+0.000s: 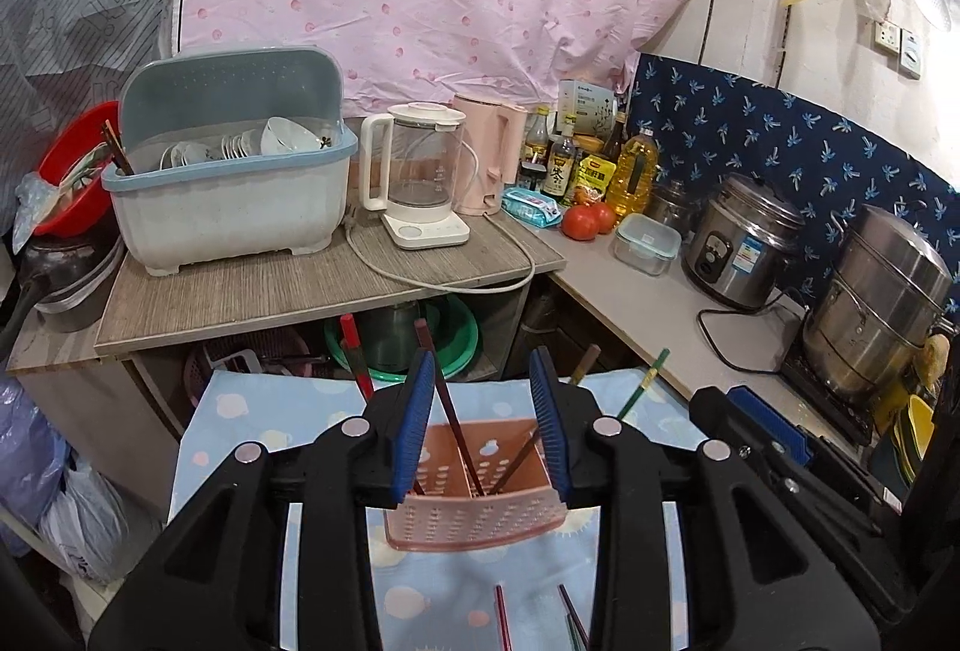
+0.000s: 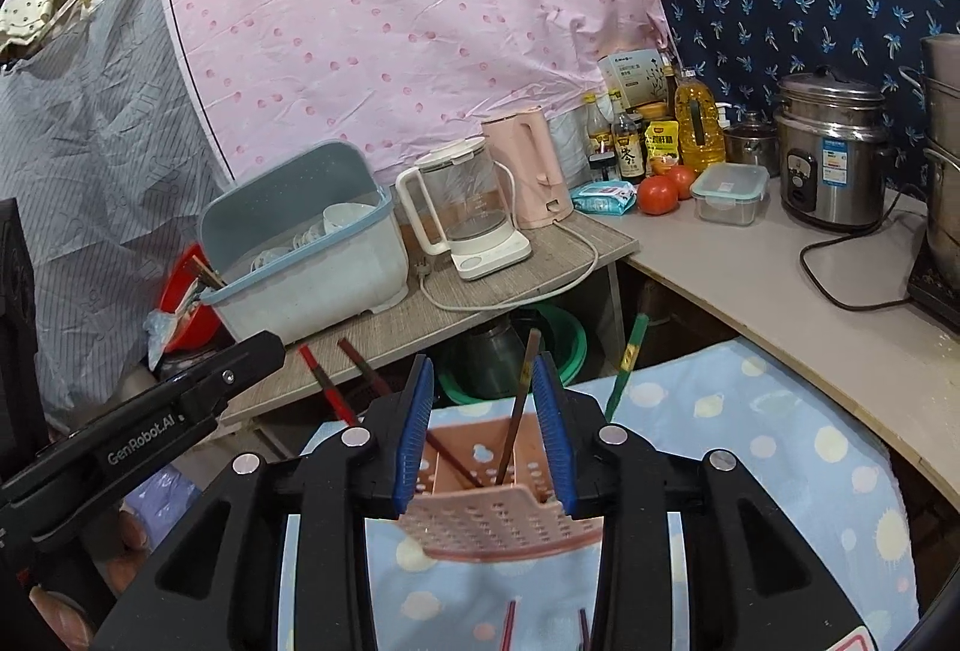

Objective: Organize utensils
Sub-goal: 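Move both open tools back down toward the remaining chopsticks, then grasp a dark-red chopstick with the right tool while the left tool grasps a red chopstick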

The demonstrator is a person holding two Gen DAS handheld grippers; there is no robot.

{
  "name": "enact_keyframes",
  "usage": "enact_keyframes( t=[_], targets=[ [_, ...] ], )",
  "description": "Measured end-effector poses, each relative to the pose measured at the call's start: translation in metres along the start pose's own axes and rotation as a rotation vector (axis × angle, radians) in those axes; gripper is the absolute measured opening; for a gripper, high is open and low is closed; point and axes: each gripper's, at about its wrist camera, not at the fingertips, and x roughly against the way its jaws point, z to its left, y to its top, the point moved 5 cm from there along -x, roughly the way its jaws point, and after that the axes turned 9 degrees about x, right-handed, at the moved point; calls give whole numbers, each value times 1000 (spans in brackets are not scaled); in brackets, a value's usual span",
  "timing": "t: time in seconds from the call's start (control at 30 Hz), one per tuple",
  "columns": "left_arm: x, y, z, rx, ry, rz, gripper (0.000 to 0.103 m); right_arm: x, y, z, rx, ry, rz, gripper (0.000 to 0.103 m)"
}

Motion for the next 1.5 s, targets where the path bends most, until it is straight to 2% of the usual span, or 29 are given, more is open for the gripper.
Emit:
enact_keyframes(
  t=[0.17,0.37,0.7,0.9,1.03,1.23,1.5],
  targets=[
    [12,-22,-3,-6,-8,24,32,17,-26,1,-4,5,29,34],
    [25,-67,-4,-26,-9,80,32,39,-68,-4,-19,3,83,34],
    [30,-190,4,-46,-9,272,32,82,-181,-36,-49,-57,244,34],
    [34,-260,14,-41,4,389,32,101,-233,-43,-13,-89,336,34],
    [39,-296,20,-73,39,424,32,106,-261,-38,23,-101,375,34],
    [46,-316,26,-63,37,443,32,103,-292,-27,56,-82,427,32],
    [46,-323,27,-48,30,450,32,92,-302,-23,85,-89,444,21]
  ],
)
